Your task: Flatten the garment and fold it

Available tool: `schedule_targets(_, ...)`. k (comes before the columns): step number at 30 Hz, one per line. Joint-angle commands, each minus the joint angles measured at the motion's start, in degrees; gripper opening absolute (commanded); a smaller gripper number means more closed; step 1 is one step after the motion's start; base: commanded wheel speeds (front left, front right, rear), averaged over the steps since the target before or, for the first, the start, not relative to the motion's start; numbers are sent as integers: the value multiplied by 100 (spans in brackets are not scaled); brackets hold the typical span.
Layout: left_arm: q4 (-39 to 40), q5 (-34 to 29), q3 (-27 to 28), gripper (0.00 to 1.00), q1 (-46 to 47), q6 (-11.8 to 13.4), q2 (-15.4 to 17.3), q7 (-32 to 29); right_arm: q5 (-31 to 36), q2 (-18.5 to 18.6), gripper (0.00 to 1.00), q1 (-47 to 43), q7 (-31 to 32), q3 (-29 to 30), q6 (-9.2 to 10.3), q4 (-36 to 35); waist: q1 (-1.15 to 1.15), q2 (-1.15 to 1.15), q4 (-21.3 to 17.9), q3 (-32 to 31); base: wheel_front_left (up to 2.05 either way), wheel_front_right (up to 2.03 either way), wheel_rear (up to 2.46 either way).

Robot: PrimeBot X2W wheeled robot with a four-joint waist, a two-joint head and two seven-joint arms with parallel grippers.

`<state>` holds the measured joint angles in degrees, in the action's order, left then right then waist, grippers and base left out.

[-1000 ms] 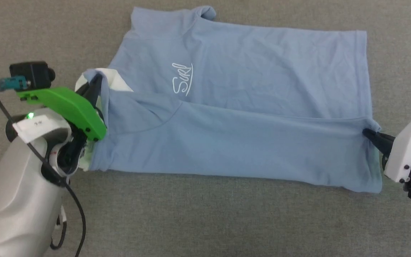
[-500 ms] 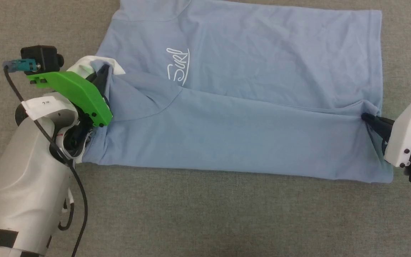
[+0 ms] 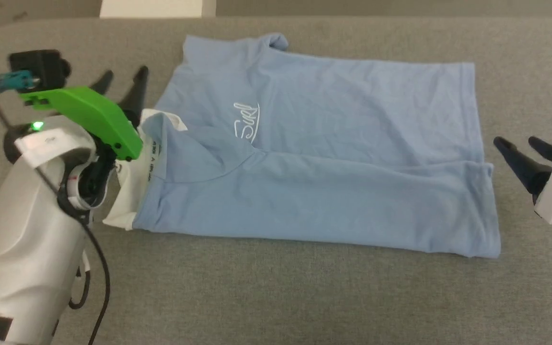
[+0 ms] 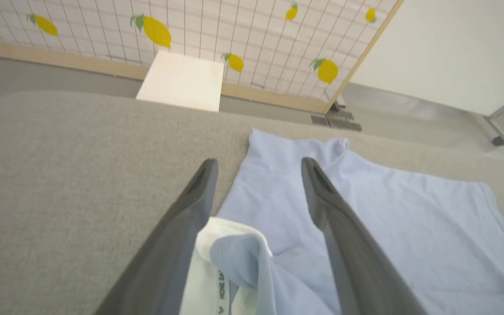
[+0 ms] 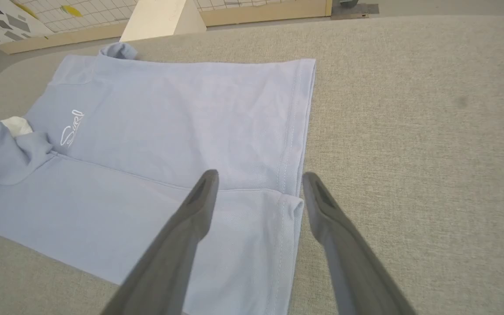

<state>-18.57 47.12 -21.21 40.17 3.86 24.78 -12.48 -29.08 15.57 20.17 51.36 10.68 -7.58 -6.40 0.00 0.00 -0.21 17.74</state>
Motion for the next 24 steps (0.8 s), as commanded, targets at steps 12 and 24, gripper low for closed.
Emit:
schedule_targets(12,992,-505,550,100,-1833,108,102,2465,185,-381,100,-1089,-2463,483,9,-462,0,0,29,-940,0,0,0)
schedule_targets(24,1082,-785,800,100,-3078,129,-416,2742,70,-615,100,-2121,-4102,379,9,271,0,0,82,-1124,0,0,0)
